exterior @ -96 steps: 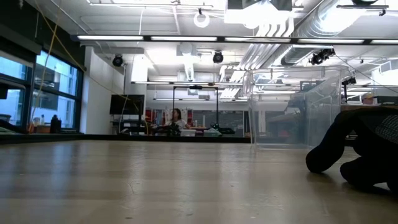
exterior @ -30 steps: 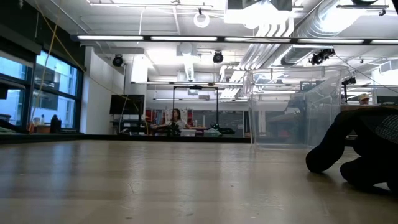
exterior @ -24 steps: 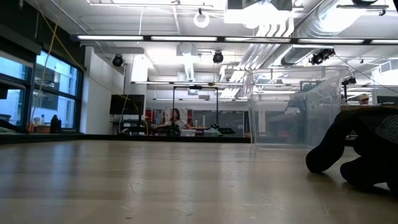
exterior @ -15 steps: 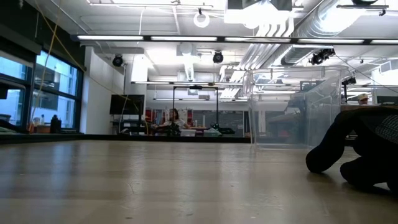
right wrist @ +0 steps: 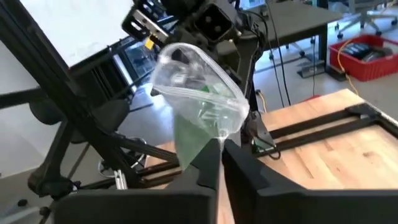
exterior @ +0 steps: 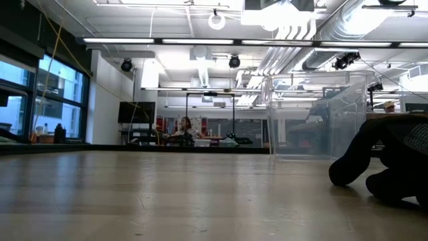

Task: Roll bandage
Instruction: Put the green bandage into the transparent zip bag

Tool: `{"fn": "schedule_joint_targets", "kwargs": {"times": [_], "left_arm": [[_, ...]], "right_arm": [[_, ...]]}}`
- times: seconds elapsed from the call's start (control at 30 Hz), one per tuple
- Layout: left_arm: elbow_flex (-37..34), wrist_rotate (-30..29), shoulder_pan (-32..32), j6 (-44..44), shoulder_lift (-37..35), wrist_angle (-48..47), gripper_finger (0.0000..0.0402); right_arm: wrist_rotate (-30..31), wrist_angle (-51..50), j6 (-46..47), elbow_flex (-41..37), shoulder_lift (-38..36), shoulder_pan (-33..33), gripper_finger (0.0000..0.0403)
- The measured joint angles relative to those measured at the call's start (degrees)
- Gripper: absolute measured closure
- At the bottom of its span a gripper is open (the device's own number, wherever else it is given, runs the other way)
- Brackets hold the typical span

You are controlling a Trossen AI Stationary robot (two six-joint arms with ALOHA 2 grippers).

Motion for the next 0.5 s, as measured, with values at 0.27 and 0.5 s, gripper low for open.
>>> {"fn": "schedule_joint_targets", "kwargs": {"times": [0.27,0.5], "left_arm": [[0.0,11.49,-0.04,4.05,-1.9,1.62,0.0401],[0.0,19.24,-0.04,8.18,-2.94,13.09,0.0401]], "right_arm": [[-0.1,-0.53,2.11,0.0,0.02,0.0,0.026],[-5.07,0.97,6.16,0.02,2.6,1.87,0.0168]]}}
